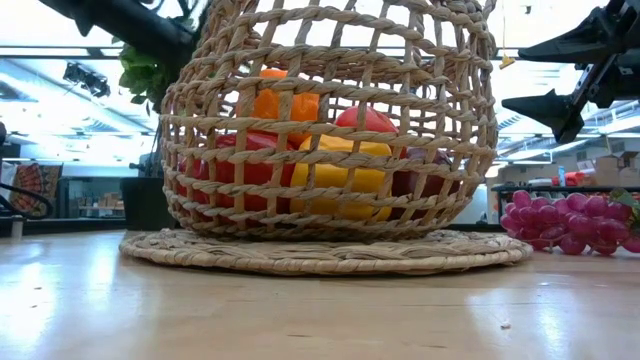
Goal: Build produce basket
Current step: Put the pear into the woven basket
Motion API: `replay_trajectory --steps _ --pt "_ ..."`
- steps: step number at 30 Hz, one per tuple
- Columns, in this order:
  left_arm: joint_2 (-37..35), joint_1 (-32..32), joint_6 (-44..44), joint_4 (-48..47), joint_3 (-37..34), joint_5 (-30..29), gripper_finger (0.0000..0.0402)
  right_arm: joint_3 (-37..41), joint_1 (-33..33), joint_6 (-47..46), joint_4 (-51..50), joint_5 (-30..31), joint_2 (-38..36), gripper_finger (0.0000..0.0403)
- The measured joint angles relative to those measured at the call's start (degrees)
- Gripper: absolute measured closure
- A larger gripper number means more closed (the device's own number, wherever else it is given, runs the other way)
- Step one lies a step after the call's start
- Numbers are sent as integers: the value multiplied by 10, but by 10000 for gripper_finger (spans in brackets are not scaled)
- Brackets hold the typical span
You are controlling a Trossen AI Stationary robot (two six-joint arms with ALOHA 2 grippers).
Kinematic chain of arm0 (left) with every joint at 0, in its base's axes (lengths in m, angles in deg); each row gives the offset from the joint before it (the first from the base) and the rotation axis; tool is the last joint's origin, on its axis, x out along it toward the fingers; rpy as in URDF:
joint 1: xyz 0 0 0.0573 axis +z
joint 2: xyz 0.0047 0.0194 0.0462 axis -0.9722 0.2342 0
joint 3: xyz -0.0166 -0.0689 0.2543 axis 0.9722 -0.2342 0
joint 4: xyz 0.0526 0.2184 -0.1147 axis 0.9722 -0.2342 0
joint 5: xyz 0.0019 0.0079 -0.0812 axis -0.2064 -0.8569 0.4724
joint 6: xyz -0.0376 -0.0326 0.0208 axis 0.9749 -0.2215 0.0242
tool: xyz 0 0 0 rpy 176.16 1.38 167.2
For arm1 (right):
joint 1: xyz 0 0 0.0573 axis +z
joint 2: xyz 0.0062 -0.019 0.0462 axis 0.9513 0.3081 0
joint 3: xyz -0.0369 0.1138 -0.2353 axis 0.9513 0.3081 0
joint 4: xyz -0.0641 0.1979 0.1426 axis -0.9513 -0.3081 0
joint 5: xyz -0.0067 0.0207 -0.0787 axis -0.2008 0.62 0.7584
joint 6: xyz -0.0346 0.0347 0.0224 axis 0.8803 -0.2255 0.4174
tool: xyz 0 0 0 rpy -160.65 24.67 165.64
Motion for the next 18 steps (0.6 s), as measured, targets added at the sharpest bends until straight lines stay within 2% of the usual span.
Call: replay_trajectory --steps 5,10,18 --pt "40 30 -121 -66 25 -5 14 0 0 0 0 0 0 54" --pt "84 45 -190 -103 26 -20 14 0 0 0 0 0 0 54" --pt "172 60 -209 -109 26 -28 14 0 0 0 0 0 0 54"
